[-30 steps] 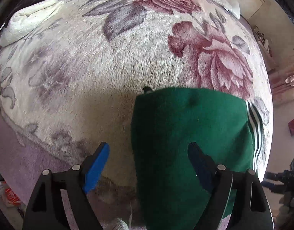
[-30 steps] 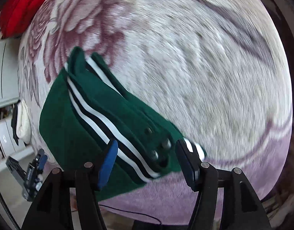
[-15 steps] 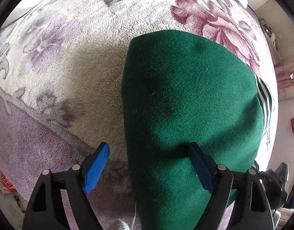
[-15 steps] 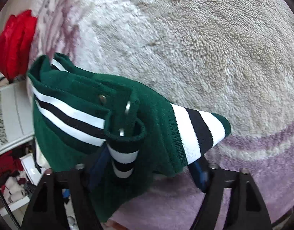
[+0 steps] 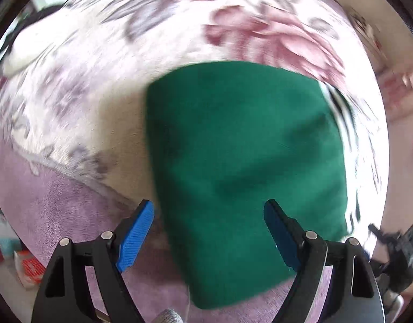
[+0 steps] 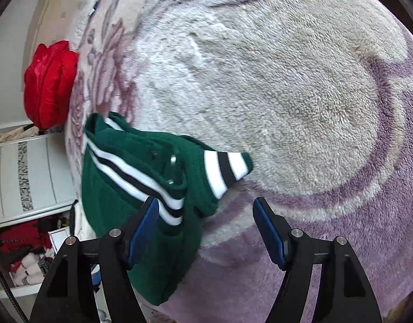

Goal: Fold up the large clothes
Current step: 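Lower the bundle onto the bed and open the right tool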

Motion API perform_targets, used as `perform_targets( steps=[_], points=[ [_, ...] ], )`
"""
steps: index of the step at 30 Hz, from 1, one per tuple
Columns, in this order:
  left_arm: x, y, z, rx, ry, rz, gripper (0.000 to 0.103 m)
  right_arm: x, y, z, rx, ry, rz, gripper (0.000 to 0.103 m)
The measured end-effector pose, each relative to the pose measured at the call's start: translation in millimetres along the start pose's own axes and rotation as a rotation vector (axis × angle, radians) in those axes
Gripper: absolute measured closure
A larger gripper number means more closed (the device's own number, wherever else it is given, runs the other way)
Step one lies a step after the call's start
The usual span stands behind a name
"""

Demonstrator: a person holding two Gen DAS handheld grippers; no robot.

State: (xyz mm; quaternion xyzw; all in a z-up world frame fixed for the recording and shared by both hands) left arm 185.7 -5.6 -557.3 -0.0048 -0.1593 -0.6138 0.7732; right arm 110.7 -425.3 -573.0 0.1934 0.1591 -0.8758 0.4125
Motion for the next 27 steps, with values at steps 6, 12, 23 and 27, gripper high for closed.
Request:
perform_targets(
  steps=[6, 12, 23, 27],
  points=[
    [73, -17, -51, -0.082, 0.096, -0.179, 0.02, -15, 14, -11, -0.036, 0.071, 0.031, 0.029],
    [79, -26, -74, -0.111, 0.139, -0.22, 0.019, -37, 15, -28, 0.027, -0.077, 0.092, 0.094],
    [51, -19, -50, -0.103, 0.115, -0.145, 0.019, -31, 23, -23, -0.136, -0.191, 0.145, 0.088],
    [-6, -9, 1, 0.014, 0.021, 0.005, 0.02, -46, 44, 0, -0.184, -0.194, 0.291, 0.016]
  ],
)
Point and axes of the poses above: each gripper's, at about its wrist camera, not at the fingertips, and z roughly against the way its jaws point, x to its right, y to its top, the point moved 2 cm from there along -z, roughly the way its jaws point, and after that the axes turned 8 degrees about -y, right-handed, at the moved point
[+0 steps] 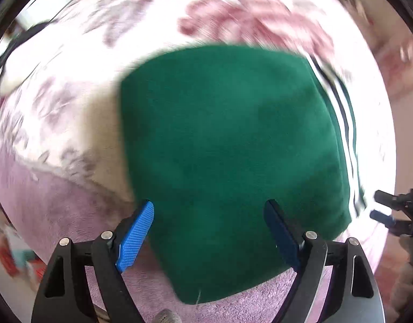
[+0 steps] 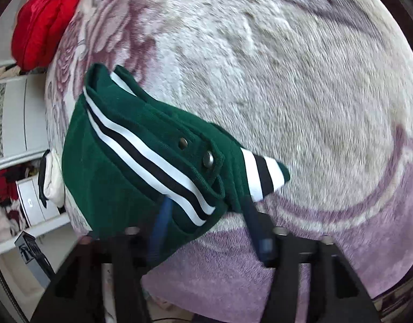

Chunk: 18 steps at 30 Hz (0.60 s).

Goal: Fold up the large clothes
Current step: 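Grasp the green bundle with both tools and lift it off the bed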

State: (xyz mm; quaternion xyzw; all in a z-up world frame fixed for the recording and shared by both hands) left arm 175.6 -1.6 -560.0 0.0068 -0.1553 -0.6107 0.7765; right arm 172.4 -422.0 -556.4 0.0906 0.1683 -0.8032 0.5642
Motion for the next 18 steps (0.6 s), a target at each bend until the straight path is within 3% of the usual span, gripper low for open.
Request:
perform_targets(
  steps=[1, 4, 9, 14, 18],
  points=[
    [-15, 2, 6, 0.015, -0.029, 0.035, 0.02, -5, 10, 2, 0.012, 0.0, 0.054, 0.005],
    [-49, 4, -1, -0.02, -0.138, 0.081, 0.02, -31, 46, -11, -0.007, 0.022, 0.258, 0.005],
    [-79, -7, -28, -0.036, -0.298, 0.212, 0.02, -75, 104, -73, -0.172, 0.096, 0.509, 0.005],
    [-83, -11, -50, -0.017, -0.423, 0.245, 0.019, -97, 117, -126, -0.408, 0.286, 0.613, 0.004],
    [-92, -10, -72, -0.009, -0.503, 0.315, 0.018, -122, 110, -153, -0.497, 0.335, 0.676, 0.0]
  ],
)
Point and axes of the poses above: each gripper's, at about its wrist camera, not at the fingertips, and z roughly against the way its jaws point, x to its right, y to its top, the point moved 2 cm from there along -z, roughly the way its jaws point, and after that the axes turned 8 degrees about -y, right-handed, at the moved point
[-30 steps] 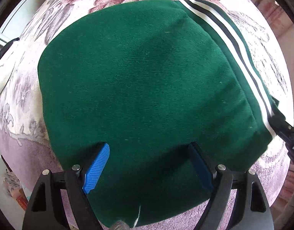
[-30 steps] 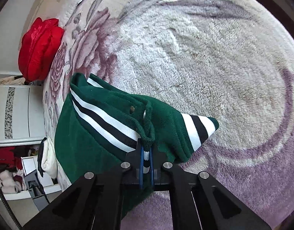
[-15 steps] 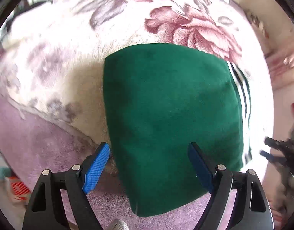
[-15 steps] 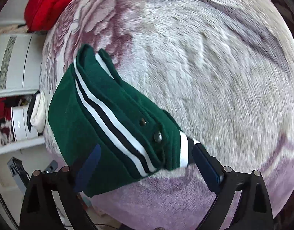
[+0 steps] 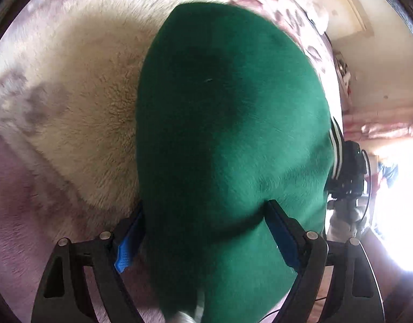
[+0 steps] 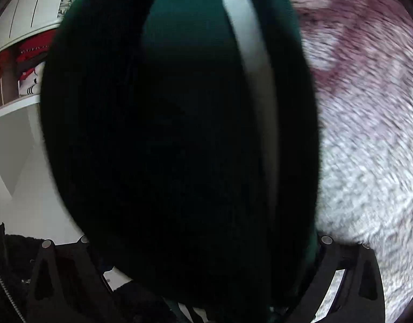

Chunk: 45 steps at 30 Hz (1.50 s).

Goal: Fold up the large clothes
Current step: 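Grasp the green bundle with both tools and lift it off the bed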

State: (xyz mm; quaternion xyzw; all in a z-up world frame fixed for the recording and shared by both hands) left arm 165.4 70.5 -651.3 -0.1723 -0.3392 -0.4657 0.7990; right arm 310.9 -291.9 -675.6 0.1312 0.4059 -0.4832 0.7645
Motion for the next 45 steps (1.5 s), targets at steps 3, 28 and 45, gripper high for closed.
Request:
perform_targets(
  steps=[3, 28, 45],
  points=[
    [-6, 7, -2, 0.012, -0.058, 0.03, 0.017, 1, 8, -2, -0.014, 0.021, -0.027, 0.0],
    [-15, 101, -7, -0.207, -0.101, -0.193, 0.023, 23, -87, -24, 0.255, 0.123, -0.428, 0.009],
    [103, 197, 52, -0.151, -0.136, -0.342, 0.041, -50, -78, 102, 0.536, 0.171, -0.529, 0.059]
  ],
)
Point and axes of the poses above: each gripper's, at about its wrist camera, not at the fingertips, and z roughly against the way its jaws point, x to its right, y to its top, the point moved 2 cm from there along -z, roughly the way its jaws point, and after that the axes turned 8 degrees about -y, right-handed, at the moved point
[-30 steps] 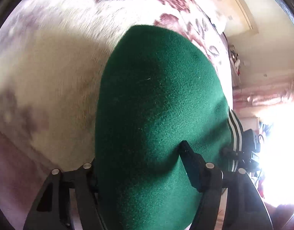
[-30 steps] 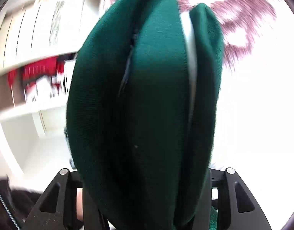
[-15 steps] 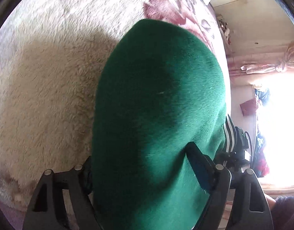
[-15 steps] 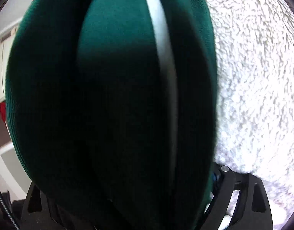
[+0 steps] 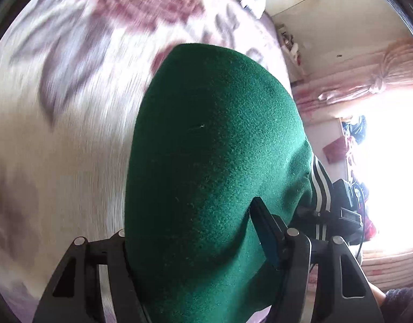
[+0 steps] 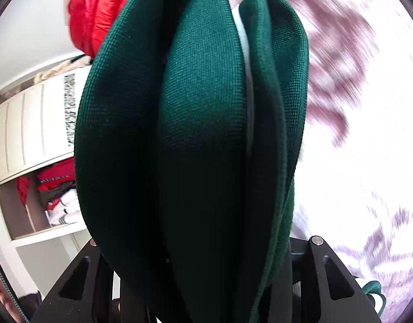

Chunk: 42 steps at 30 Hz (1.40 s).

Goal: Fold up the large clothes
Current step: 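Grasp the green bundle with both tools and lift it off the bed, then set the bundle down on the rose pattern and open both tools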

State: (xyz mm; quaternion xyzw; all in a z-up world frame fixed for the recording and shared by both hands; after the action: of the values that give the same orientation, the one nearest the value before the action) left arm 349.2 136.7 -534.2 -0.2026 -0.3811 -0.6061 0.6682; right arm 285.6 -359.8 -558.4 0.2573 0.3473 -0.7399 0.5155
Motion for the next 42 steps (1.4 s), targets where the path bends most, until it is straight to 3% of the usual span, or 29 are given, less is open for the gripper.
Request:
perform_targets(
  steps=[4, 6, 11, 14, 19, 22, 23, 25, 29, 30, 33, 38, 40, 42],
  points=[
    [19, 81, -6, 0.038, 0.0, -0.037, 0.041, -40, 69, 19, 0.047, 0.011, 0.045, 0.059],
    [24, 130, -16, 0.059, 0.003, -0.051, 0.041, -47, 121, 36, 0.062, 0.021, 0.058, 0.059],
    [2, 233, -57, 0.061, 0.006, -0.053, 0.041, -65, 246, 31, 0.07, 0.02, 0.107, 0.059],
    [-28, 280, -95, 0.027, 0.013, -0.028, 0.041, -54, 317, 17, 0.051, -0.004, 0.107, 0.06],
    [-80, 315, -155, -0.033, 0.1, 0.014, 0.04, -19, 392, -16, 0.02, -0.076, 0.081, 0.06],
    [-88, 314, -165, -0.06, 0.093, -0.007, 0.026, -5, 416, -24, 0.005, -0.1, 0.075, 0.058],
    [-88, 312, -166, -0.071, 0.101, -0.025, 0.025, -16, 426, -51, -0.002, -0.126, 0.081, 0.055],
    [-86, 309, -162, -0.079, 0.117, -0.035, 0.025, -13, 432, -40, -0.003, -0.204, 0.088, 0.029],
    [-72, 289, -144, -0.059, 0.222, -0.083, 0.019, -27, 389, -23, 0.075, -0.394, 0.138, 0.016],
    [-68, 285, -139, -0.048, 0.249, -0.098, 0.012, -27, 371, -23, 0.114, -0.451, 0.158, 0.014],
    [-53, 261, -127, -0.019, 0.364, -0.163, 0.008, -50, 307, -9, 0.202, -0.653, 0.249, 0.014],
    [-46, 211, -131, -0.004, 0.514, -0.249, 0.005, -52, 267, -37, 0.263, -0.988, 0.34, 0.008],
    [-48, 201, -137, -0.003, 0.53, -0.244, 0.003, -41, 257, -46, 0.27, -1.05, 0.324, 0.007],
    [-45, 198, -134, 0.033, 0.543, -0.212, 0.003, -37, 243, -38, 0.317, -1.051, 0.284, 0.007]
  ],
)
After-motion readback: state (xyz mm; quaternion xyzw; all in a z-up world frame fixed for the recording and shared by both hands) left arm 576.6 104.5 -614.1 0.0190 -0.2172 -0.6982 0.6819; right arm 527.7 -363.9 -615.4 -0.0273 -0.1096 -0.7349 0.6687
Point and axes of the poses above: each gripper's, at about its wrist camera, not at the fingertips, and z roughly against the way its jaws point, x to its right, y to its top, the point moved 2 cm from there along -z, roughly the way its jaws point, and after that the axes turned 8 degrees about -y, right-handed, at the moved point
